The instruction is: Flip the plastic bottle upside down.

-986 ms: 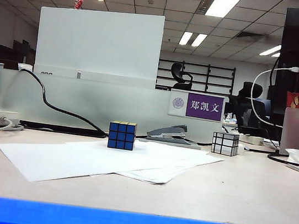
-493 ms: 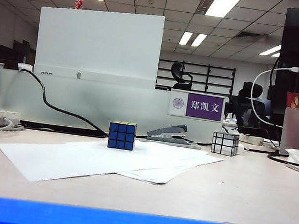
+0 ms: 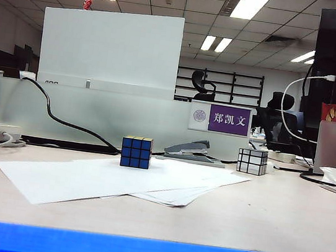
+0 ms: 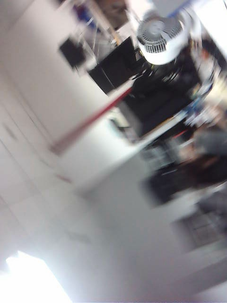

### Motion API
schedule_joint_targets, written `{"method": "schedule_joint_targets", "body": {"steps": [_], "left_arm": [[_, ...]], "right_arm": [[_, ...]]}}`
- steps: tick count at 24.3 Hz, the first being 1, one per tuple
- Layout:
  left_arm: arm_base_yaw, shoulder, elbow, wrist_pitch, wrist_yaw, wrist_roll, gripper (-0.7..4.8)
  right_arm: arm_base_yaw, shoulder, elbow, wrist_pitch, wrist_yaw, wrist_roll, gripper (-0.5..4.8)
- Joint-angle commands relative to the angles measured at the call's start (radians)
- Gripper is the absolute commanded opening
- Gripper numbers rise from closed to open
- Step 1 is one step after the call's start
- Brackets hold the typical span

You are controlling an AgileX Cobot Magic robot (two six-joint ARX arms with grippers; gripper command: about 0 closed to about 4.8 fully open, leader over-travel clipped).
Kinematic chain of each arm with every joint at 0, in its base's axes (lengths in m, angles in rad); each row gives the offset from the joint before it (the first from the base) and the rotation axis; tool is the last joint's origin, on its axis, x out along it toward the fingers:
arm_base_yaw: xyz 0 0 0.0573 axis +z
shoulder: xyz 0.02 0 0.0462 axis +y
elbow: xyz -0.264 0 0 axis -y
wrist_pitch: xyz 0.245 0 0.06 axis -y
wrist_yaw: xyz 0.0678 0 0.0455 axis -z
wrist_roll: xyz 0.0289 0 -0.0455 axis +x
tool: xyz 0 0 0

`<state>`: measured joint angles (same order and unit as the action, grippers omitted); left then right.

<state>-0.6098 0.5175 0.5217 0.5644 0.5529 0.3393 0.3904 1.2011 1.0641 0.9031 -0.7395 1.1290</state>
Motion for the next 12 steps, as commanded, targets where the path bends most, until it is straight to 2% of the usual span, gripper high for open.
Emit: {"method": "schedule_joint_targets", "body": {"steps": [1, 2, 3, 4, 5, 6, 7, 8, 9, 12], "left_arm": [[0.000, 0.048, 0.003, -0.176, -0.098, -0.073, -0.06], [0.000, 0.061, 0.003, -0.195, -0.099, -0.090, -0.06], [0.000, 0.090, 0.003, -0.217, -0.101, -0.129, -0.06], [0.000, 0.103, 0.003, -0.219, -0.103, -0.143, -0.07], [0.000, 0.125, 0.003, -0.219, -0.114, -0.163, -0.07], [0.000, 0.130, 0.003, -0.217, -0.126, -0.164, -0.07], [0.001, 0.132, 0.003, -0.214, -0.149, -0.164, -0.07], [0.001, 0.132, 0.003, -0.211, -0.148, -0.164, -0.07], [0.001, 0.132, 0.003, -0.209, -0.146, -0.168, -0.07], [0.000, 0.132, 0.003, -0.211, -0.145, -0.175, -0.07]], "right_arm": [[0.003, -0.010, 0.003, -0.064, -0.155, -0.292, -0.09], [0.003, -0.013, 0.002, -0.114, -0.189, -0.351, -0.09], [0.003, -0.027, 0.001, -0.258, -0.228, -0.493, -0.09], [0.002, -0.040, 0.001, -0.356, -0.228, -0.579, -0.09], [0.001, -0.082, 0.001, -0.648, -0.158, -0.829, -0.09], [0.000, -0.105, 0.002, -0.797, -0.076, -0.945, -0.09], [0.001, -0.151, 0.002, -1.077, 0.127, -1.125, -0.09], [0.002, -0.166, 0.002, -1.170, 0.175, -1.172, -0.09], [0.002, -0.181, 0.001, -1.292, 0.177, -1.231, -0.09], [0.005, -0.216, 0.001, -1.472, 0.104, -1.318, -0.09]]}}
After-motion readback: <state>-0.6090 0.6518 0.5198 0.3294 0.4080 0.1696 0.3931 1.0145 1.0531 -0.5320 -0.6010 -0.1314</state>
